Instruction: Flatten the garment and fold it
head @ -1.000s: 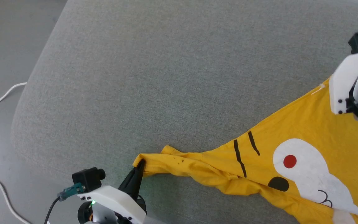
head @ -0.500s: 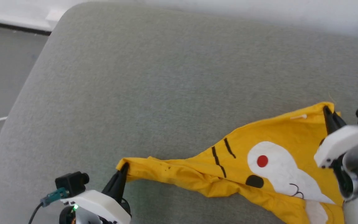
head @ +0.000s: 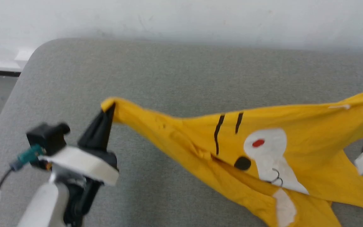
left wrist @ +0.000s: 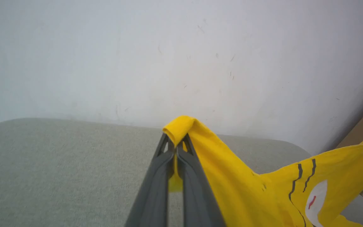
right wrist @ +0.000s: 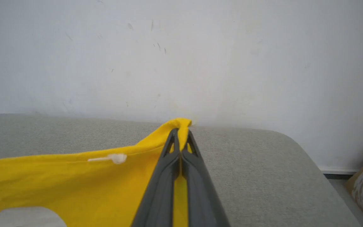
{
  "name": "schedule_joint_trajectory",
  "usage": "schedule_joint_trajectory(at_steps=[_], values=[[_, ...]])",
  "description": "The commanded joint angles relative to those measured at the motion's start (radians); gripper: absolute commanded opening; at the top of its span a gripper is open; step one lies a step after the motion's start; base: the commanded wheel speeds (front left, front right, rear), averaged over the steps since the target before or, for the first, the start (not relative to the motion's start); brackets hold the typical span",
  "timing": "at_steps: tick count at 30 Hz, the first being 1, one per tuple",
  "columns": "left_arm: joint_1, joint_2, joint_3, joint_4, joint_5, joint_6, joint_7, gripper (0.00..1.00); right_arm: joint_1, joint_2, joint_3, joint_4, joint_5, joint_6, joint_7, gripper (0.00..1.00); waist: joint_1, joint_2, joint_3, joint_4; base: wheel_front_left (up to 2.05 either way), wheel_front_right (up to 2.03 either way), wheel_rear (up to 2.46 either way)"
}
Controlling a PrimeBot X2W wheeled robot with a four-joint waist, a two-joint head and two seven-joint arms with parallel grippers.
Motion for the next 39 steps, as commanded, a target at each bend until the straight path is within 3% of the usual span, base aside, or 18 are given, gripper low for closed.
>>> schedule_joint_trajectory(at_steps=[1,6,10,19,27,30,34,39], values=[[-0.036,0.010,0.002,-0.012,0.012,-0.009,0.001,0.00,-0.011,-0.018,-0.007,-0.024,-0.010,-0.001,0.012,0.00,0.0002,-0.0001,-0.017,-0.021,0.00,0.00,0.00],[-0.202,0.040,0.001,-0.066,0.042,-0.032,0.024,0.00,-0.093,-0.132,0.003,-0.148,-0.015,-0.001,0.131,0.00,0.0002,-0.0001,-0.005,-0.039,0.00,0.00,0.00],[-0.336,0.050,0.000,-0.094,0.040,-0.053,0.050,0.00,-0.197,-0.246,0.024,-0.168,0.010,-0.001,0.210,0.00,0.0002,-0.0001,0.016,-0.054,0.00,0.00,0.00],[-0.657,0.071,0.017,-0.051,-0.021,-0.093,0.104,0.00,-0.542,-0.395,0.108,-0.036,0.075,-0.001,0.300,0.00,0.0002,-0.0001,0.121,-0.097,0.00,0.00,0.00],[-0.995,0.082,0.044,0.113,-0.013,-0.086,0.129,0.00,-0.902,-0.390,0.224,0.173,0.029,-0.001,0.298,0.00,0.0002,-0.0001,0.295,-0.139,0.00,0.00,0.00],[-1.132,0.084,0.063,0.201,0.006,-0.074,0.114,0.00,-1.035,-0.361,0.249,0.263,-0.005,-0.001,0.260,0.00,0.0002,-0.0001,0.364,-0.158,0.00,0.00,0.00],[-1.295,0.042,0.124,0.305,-0.043,-0.032,0.091,0.00,-1.182,-0.307,0.266,0.372,-0.060,-0.001,0.191,0.00,0.0002,-0.0001,0.437,-0.181,0.00,0.00,0.00],[-1.463,0.050,0.140,0.393,-0.005,-0.008,0.034,0.00,-1.321,-0.254,0.257,0.463,-0.127,-0.001,0.094,0.00,0.0002,-0.0001,0.503,-0.198,0.00,0.00,0.00]])
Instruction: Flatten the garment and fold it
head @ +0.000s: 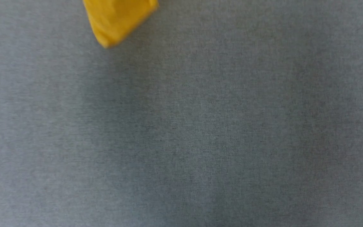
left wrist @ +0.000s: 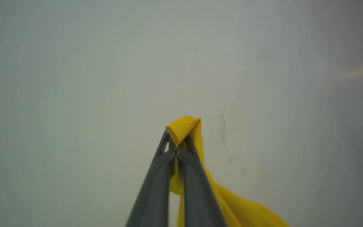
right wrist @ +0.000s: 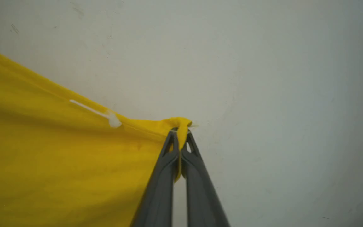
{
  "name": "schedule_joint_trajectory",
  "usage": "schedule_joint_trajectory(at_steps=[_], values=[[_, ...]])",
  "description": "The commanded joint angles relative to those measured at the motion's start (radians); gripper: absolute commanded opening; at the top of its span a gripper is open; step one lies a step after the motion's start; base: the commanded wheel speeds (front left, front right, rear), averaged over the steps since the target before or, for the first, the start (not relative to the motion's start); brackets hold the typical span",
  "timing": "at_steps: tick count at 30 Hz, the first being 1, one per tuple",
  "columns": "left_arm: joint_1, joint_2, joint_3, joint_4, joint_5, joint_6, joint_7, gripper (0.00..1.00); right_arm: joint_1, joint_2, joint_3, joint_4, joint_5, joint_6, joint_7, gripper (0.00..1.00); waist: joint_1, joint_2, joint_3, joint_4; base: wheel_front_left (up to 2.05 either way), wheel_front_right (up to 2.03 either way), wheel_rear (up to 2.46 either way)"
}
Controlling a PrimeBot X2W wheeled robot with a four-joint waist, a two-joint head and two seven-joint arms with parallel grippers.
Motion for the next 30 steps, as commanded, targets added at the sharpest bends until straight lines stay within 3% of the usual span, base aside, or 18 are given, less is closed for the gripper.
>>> schedule_joint_trajectory(at_steps=[1,7,12,22,30], values=[[-0.042,0.003,0.010,0.012,0.013,0.010,-0.024,0.00,-0.040,0.009,-0.012,0.019,-0.006,-0.002,-0.025,0.00,-0.0003,-0.0001,0.098,-0.045,0.00,0.00,0.00],[-0.130,-0.011,0.012,0.065,0.043,0.006,-0.141,0.00,-0.126,0.038,-0.051,0.085,-0.041,-0.002,-0.162,0.00,-0.0003,-0.0001,0.124,-0.036,0.00,0.00,0.00],[-0.056,-0.003,-0.019,0.133,0.045,-0.033,-0.148,0.00,-0.069,0.044,-0.037,0.156,-0.040,-0.002,-0.202,0.00,-0.0003,-0.0001,0.104,-0.018,0.00,0.00,0.00],[0.354,0.052,-0.129,0.259,0.034,-0.094,-0.097,0.00,0.239,0.050,0.070,0.245,0.068,-0.002,-0.203,0.00,-0.0003,-0.0001,-0.023,0.012,0.00,0.00,0.00],[0.828,0.071,-0.222,0.173,-0.116,-0.106,0.097,0.00,0.638,0.032,0.115,0.154,0.247,-0.002,-0.097,0.00,-0.0003,-0.0001,-0.180,0.052,0.00,0.00,0.00]])
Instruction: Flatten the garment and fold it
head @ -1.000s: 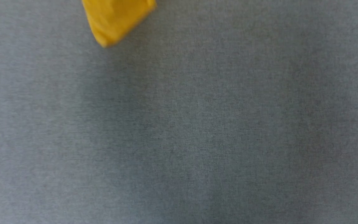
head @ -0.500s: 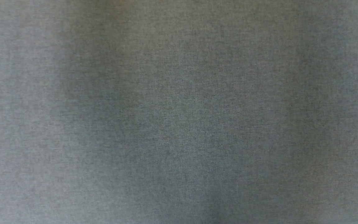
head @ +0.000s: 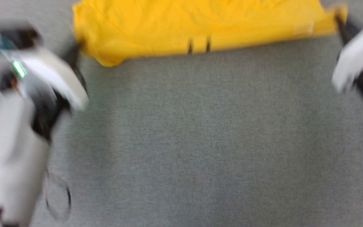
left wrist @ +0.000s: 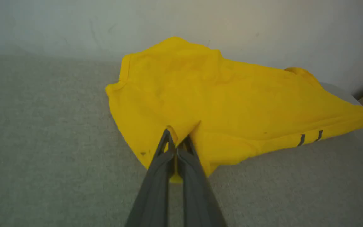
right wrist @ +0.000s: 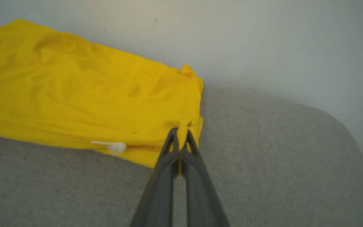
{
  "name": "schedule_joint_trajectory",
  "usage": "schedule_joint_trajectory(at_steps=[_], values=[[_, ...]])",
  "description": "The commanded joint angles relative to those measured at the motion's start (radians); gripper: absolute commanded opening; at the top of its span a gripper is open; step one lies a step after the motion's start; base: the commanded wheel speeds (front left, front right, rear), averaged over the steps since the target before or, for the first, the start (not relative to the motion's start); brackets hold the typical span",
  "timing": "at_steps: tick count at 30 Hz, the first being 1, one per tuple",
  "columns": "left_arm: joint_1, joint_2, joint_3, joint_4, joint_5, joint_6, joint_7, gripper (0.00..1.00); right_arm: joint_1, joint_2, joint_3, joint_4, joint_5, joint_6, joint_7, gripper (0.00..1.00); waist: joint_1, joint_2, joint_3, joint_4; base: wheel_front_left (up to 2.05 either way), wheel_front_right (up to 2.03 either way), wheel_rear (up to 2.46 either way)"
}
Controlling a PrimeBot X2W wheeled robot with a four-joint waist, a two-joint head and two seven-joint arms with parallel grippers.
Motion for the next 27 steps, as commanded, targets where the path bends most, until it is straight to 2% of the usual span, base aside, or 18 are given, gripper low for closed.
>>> schedule_joint_trajectory(at_steps=[1,6,14,17,21,24,27], values=[[0.029,0.005,-0.004,-0.014,-0.011,-0.006,0.009,0.00,0.027,-0.003,-0.002,-0.013,0.010,-0.002,0.005,0.00,0.0003,-0.0001,-0.089,0.039,0.00,0.00,0.00],[0.301,0.027,-0.053,-0.158,-0.094,0.006,0.153,0.00,0.272,0.002,-0.030,-0.129,0.053,-0.002,0.055,0.00,0.0003,-0.0001,-0.147,0.054,0.00,0.00,0.00],[0.604,0.087,-0.054,-0.350,-0.177,0.088,0.253,0.00,0.541,0.034,-0.119,-0.232,0.004,-0.002,0.113,0.00,0.0003,-0.0001,-0.212,0.066,0.00,0.00,0.00],[0.694,0.100,-0.050,-0.398,-0.193,0.122,0.259,0.00,0.631,0.055,-0.168,-0.261,-0.021,-0.002,0.152,0.00,0.0003,-0.0001,-0.236,0.072,0.00,0.00,0.00],[0.799,0.102,-0.052,-0.445,-0.209,0.147,0.249,0.00,0.752,0.099,-0.244,-0.313,-0.044,-0.002,0.218,0.00,0.0003,-0.0001,-0.262,0.081,0.00,0.00,0.00],[0.854,0.089,-0.064,-0.462,-0.204,0.150,0.222,0.00,0.831,0.136,-0.287,-0.353,-0.056,-0.002,0.240,0.00,0.0003,-0.0001,-0.270,0.085,0.00,0.00,0.00],[0.867,0.071,-0.079,-0.465,-0.151,0.140,0.144,0.00,0.890,0.168,-0.309,-0.378,-0.074,-0.002,0.224,0.00,0.0003,-0.0001,-0.272,0.090,0.00,0.00,0.00]])
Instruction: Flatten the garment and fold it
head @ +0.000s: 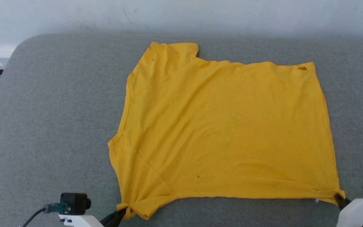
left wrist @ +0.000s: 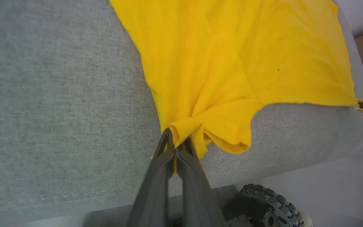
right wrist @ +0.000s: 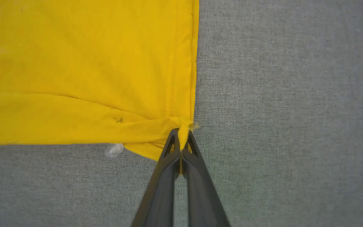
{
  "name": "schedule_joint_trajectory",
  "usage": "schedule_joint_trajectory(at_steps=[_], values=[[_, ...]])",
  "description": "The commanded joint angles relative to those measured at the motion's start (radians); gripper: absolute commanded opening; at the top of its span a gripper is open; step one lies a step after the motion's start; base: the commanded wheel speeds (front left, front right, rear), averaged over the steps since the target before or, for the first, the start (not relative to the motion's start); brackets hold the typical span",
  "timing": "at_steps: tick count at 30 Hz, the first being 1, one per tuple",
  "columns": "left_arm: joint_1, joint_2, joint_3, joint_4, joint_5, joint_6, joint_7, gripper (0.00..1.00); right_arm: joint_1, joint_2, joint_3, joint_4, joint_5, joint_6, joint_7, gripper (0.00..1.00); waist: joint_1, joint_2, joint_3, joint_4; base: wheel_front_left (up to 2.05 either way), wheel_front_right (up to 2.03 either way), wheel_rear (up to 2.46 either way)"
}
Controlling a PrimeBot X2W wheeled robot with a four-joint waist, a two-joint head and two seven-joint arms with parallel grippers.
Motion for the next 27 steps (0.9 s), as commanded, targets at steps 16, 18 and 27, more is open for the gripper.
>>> schedule_joint_trajectory(at_steps=[16,18,27], values=[[-0.177,-0.152,-0.062,0.149,0.402,0.036,-0.528,0.00,-0.011,0.047,0.055,0.068,-0.078,-0.002,-0.491,0.00,0.0001,-0.0001,-0.013,-0.022,0.00,0.00,0.00],[-0.219,-0.163,-0.055,0.168,0.425,0.036,-0.541,0.00,-0.042,0.043,0.058,0.079,-0.087,-0.002,-0.520,0.00,0.0001,-0.0001,-0.007,-0.025,0.00,0.00,0.00],[-0.426,-0.168,-0.003,0.249,0.497,-0.019,-0.555,0.00,-0.230,-0.002,0.099,0.157,-0.110,-0.002,-0.503,0.00,0.0001,-0.0001,0.047,-0.046,0.00,0.00,0.00]])
